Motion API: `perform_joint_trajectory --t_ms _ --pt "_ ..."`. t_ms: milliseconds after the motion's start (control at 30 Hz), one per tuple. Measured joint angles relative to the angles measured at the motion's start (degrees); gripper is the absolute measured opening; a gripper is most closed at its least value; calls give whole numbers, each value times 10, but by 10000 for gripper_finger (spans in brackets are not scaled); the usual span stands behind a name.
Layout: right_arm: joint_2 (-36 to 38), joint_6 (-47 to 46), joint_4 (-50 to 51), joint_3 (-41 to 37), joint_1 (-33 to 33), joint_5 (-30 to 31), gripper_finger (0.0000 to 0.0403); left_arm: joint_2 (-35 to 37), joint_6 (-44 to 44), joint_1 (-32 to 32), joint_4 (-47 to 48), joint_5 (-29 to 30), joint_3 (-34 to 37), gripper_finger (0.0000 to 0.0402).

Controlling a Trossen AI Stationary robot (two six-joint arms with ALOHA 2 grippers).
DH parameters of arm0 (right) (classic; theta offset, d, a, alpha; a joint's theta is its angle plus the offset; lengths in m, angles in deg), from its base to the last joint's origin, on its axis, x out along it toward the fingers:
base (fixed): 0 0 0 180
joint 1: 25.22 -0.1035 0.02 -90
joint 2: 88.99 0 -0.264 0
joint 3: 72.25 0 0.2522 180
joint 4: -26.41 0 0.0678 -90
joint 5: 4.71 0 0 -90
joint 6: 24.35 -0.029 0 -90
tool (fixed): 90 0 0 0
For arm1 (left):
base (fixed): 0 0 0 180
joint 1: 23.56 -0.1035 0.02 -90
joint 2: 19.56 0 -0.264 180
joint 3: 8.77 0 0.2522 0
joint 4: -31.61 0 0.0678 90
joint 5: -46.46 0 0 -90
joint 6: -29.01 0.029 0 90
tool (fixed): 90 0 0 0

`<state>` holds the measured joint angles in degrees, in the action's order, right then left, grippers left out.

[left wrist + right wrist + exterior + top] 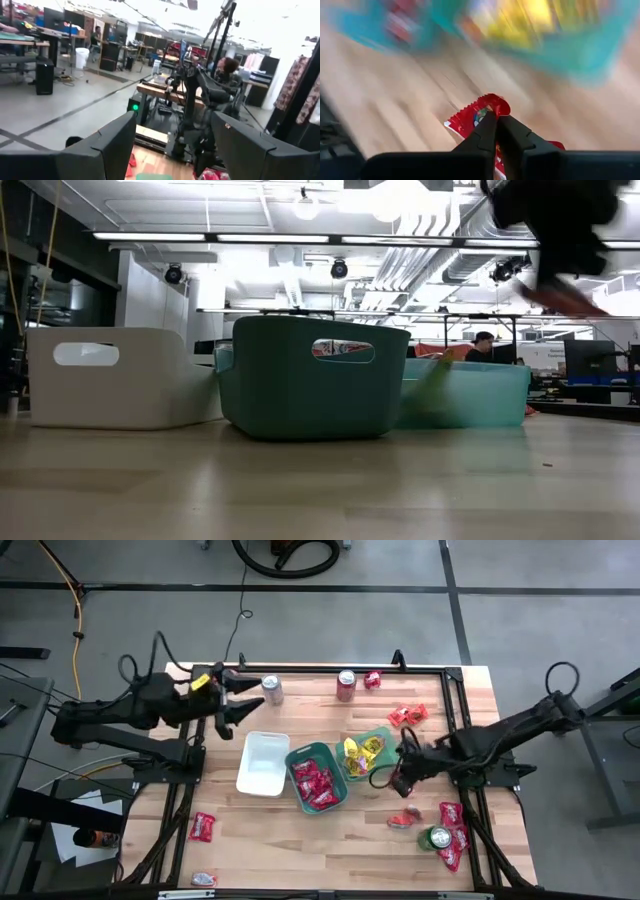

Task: Sort candy
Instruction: Put the red candy into the green bin

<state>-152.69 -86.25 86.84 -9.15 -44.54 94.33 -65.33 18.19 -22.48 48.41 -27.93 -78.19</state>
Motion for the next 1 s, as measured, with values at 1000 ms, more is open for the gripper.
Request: perform_joint_trajectory --t_ms 1000 --pt "-165 401 -602 52 117 -34 0 -63 -26 1 -73 -20 0 248"
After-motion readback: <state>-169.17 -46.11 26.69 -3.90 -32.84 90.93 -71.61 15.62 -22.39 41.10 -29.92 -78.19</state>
